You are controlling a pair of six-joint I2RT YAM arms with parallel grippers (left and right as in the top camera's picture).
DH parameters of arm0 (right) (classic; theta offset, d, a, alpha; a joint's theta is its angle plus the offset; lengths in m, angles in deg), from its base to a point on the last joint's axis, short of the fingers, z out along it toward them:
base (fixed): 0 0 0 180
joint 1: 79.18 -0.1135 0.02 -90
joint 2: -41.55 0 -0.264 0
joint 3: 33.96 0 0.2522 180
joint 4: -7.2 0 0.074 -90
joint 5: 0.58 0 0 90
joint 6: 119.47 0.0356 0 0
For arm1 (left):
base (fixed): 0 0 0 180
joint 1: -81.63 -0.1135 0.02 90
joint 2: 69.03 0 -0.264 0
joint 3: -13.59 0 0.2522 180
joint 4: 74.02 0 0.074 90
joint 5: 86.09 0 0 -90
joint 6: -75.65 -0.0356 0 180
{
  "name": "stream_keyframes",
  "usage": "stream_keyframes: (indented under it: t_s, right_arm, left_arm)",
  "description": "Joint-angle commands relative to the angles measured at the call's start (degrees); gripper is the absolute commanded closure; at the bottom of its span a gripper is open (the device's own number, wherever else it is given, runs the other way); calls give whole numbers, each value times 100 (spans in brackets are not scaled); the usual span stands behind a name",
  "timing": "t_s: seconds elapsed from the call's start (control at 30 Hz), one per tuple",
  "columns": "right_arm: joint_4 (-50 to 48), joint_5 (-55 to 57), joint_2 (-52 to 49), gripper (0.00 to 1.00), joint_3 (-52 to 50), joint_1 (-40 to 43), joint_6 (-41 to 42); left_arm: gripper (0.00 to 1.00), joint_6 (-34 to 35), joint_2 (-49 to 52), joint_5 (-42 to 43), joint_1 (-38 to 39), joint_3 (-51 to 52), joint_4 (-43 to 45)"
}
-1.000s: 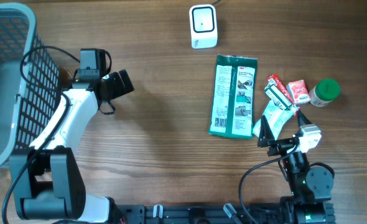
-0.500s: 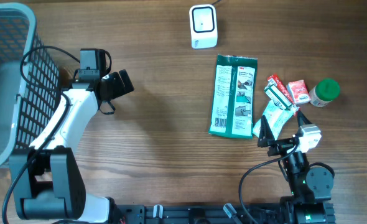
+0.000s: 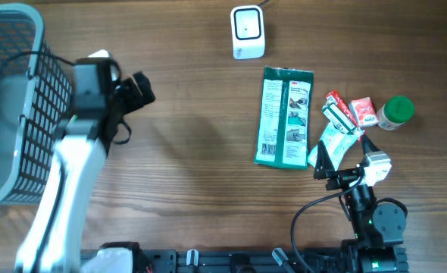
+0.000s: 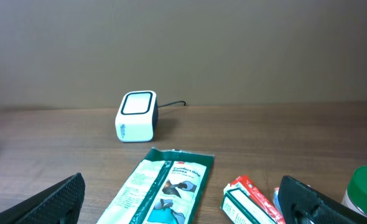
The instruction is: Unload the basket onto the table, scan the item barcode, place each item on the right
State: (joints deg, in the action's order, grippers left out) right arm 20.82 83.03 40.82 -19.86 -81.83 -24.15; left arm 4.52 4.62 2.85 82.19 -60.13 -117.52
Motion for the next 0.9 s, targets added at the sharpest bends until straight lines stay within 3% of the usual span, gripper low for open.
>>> stream_keyframes:
  t_s: [0.0,0.33,0.57,0.7,0.77,0.87]
  right_arm:
    - [-20,55,15,0,-4,37,70]
    - [-20,52,15,0,-4,37,72]
    - [-20,55,15,0,-4,37,72]
    - [-20,55,15,0,-4,37,72]
    - [-20,55,15,0,-4,37,72]
    - [-20,55,15,0,-4,37,72]
  left_arm:
    - [0,-46,-1692,-52,-31,-37,17]
    - [0,-48,-4878,-57,-42,133,-297]
    - [0,-46,-6970,-52,-48,1456,-820]
    - [0,-42,-7313,-2,-85,2052,-785]
    - [0,-46,-7342,9,-98,2277,-428]
    - [0,-46,-7342,11,-188,2977,1419]
